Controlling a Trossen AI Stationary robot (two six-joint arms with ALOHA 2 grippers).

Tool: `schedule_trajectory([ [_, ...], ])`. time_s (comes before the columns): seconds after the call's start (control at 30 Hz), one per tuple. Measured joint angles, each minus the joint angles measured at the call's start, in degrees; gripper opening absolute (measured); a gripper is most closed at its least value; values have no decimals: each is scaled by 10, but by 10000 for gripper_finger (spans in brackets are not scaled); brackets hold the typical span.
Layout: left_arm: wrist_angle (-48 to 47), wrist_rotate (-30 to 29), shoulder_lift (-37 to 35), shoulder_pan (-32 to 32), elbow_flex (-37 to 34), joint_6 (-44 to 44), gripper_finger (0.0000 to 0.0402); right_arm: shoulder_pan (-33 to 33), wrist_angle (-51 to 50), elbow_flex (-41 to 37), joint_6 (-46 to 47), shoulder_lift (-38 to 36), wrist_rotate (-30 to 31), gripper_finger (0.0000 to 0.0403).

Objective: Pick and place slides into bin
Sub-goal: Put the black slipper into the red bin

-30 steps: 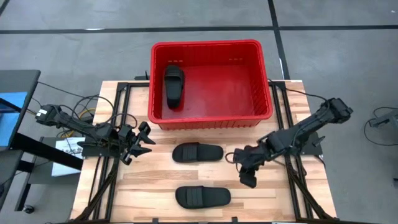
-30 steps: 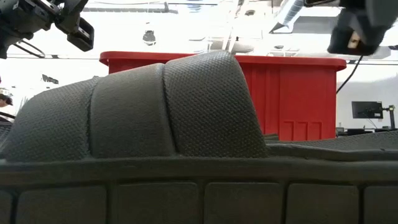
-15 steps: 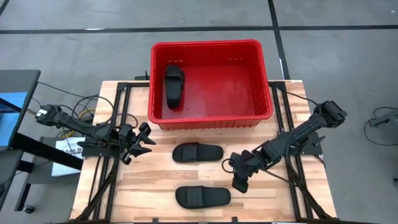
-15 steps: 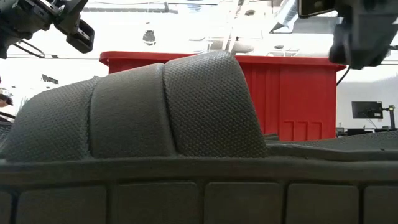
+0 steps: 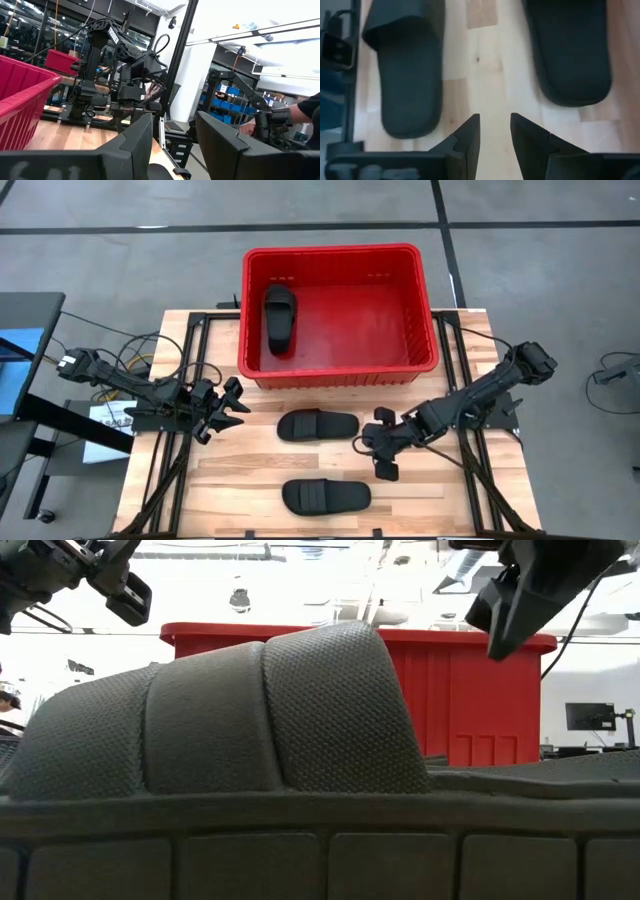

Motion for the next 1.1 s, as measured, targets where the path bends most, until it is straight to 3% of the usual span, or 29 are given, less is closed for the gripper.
schedule_trajectory([
  [0.13,0,0,0,0,0,0,142,-32,-14,0,-15,0,-7,99],
  [0.47,0,0,0,0,0,-4,142,-82,-20,0,-103,0,-123,93],
  [1.1,0,0,0,0,0,-4,142,-130,-22,0,-137,11,-125,93],
])
